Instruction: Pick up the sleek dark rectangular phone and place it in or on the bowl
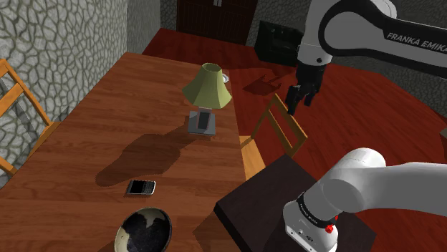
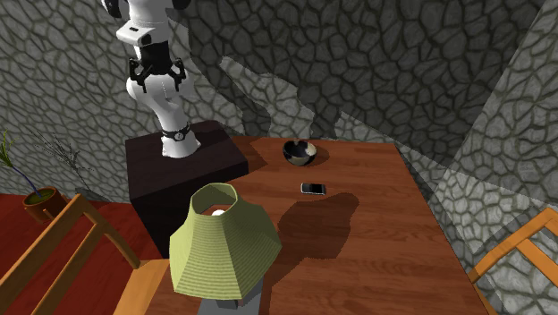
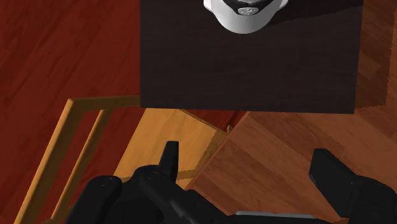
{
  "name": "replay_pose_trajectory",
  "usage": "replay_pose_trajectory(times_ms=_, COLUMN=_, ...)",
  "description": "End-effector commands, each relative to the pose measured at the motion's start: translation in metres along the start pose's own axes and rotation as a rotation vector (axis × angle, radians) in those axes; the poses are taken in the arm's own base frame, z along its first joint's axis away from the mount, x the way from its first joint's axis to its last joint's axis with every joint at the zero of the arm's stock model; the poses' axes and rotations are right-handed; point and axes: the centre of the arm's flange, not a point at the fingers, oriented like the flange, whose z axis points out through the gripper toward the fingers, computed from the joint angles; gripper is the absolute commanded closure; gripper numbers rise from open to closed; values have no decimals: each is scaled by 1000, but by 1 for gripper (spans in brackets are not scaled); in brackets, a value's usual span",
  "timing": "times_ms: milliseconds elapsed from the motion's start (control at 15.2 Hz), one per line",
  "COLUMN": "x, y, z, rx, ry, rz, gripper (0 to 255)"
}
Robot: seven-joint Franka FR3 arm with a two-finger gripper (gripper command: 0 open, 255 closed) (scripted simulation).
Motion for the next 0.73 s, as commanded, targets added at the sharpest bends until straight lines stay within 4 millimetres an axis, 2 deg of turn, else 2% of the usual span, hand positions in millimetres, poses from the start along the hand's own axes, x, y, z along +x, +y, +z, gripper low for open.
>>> replay_pose_trajectory(times_ms=0, x=0, y=0, z=0, rx=0, ry=0, rz=0, gripper=0)
replay_pose_trajectory(times_ms=660, x=71, y=-77, z=71, rx=11, ry=49, rz=-146, gripper=0)
